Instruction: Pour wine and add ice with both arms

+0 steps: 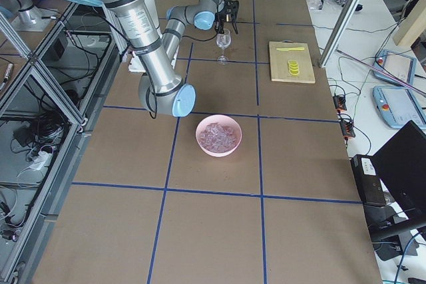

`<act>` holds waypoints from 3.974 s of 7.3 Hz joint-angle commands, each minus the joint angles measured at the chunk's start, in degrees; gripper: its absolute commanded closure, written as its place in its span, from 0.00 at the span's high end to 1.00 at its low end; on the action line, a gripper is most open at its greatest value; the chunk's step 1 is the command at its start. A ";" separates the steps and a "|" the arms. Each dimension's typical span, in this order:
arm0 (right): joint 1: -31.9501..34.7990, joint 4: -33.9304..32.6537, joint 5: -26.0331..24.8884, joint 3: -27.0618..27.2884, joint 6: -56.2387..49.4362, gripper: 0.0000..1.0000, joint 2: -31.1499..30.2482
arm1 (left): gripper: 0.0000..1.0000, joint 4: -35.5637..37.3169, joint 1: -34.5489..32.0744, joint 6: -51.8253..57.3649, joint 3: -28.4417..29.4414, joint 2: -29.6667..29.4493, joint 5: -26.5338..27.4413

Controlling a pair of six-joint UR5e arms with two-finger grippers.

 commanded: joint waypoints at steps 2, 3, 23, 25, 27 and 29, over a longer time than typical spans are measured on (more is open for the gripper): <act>2.69 -6.88 0.86 3.32 -1.03 1.00 -0.39 | 1.00 0.09 -0.03 0.20 1.14 -0.15 -0.08; 5.49 -11.20 0.86 4.73 -3.04 1.00 -0.83 | 1.00 0.17 -0.03 4.03 2.45 -0.24 -0.25; 59.21 -30.16 33.27 -9.99 -81.28 1.00 -28.70 | 1.00 30.67 -25.78 33.95 30.49 -15.27 -15.63; 59.57 -17.55 33.56 -17.10 -81.20 1.00 -31.06 | 1.00 30.93 -25.78 33.87 29.37 -13.96 -15.63; 59.84 -14.58 33.56 -21.08 -81.11 1.00 -31.07 | 1.00 31.11 -25.70 33.25 28.74 -15.00 -15.55; 59.84 -14.58 33.56 -21.18 -81.02 1.00 -31.07 | 1.00 31.46 -26.05 33.25 27.61 -15.36 -15.55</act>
